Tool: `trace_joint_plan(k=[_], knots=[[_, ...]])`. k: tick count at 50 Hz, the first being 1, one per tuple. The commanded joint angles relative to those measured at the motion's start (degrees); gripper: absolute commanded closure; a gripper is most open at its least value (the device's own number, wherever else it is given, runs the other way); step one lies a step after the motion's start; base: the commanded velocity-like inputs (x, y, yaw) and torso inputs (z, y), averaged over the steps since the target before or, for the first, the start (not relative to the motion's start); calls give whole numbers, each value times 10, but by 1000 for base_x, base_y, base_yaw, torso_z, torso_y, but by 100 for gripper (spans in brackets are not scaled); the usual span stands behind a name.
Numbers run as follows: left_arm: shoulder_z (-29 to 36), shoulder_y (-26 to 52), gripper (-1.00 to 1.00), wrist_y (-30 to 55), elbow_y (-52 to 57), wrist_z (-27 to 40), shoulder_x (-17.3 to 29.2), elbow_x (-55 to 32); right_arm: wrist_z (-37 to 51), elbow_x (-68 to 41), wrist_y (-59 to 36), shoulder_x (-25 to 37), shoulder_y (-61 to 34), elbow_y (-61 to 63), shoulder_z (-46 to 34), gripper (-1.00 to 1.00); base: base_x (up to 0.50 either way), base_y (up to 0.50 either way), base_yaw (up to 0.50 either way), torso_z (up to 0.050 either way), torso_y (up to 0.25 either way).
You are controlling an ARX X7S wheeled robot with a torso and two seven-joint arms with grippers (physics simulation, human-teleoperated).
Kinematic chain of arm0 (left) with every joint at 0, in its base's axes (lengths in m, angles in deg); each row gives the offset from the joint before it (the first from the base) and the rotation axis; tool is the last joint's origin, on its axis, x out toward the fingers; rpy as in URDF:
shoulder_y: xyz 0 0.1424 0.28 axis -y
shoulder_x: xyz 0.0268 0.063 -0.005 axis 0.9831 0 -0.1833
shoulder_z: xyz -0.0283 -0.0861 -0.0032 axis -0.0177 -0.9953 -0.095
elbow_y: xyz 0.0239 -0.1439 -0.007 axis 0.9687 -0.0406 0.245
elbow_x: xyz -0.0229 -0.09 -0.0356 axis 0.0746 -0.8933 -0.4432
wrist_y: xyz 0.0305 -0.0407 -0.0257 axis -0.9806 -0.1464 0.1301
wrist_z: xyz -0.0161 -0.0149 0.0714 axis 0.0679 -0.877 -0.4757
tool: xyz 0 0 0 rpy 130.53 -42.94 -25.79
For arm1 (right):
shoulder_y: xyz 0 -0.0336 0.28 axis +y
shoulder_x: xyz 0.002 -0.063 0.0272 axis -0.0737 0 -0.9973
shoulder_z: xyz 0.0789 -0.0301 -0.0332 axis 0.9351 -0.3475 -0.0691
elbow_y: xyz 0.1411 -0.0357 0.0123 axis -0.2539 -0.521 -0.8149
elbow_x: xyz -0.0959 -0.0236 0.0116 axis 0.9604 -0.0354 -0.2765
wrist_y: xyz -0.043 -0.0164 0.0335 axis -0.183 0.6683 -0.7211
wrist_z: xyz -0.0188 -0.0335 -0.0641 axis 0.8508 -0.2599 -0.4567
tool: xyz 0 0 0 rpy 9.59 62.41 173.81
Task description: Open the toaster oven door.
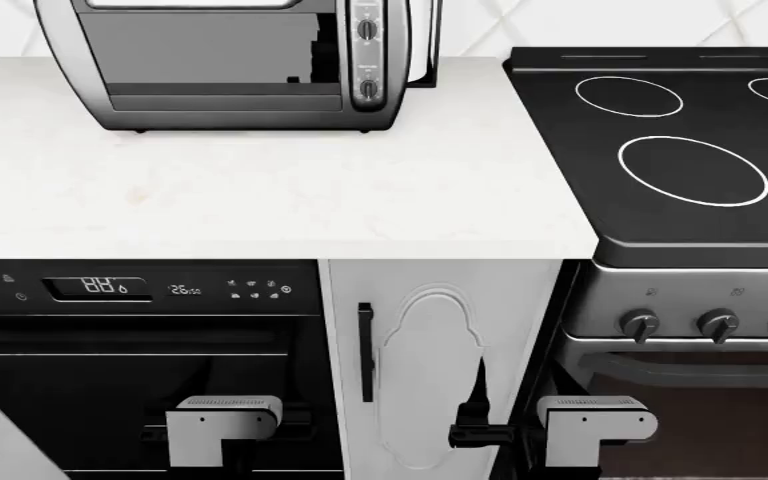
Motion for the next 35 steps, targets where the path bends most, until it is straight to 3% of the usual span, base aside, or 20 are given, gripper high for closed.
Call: trace_joint_plan(k=[1, 11, 18, 35], knots=[[11, 0, -100, 0, 1, 11, 9, -8, 12, -8, 1, 9, 0, -1, -12, -100, 0, 0, 0, 0, 0], [29, -5, -100, -7, 10, 20, 27, -34, 31, -26, 6, 25, 1, -6, -35, -100, 0, 0, 0, 0, 0], [36, -10, -100, 10, 44, 24, 35, -52, 38, -33, -1, 33, 3, 9, -45, -100, 0, 0, 0, 48, 0], [32, 42, -100, 209, 242, 30, 86, -99, 45, -52, -104, 58, -66, 99, -58, -100, 0, 0, 0, 50, 0]])
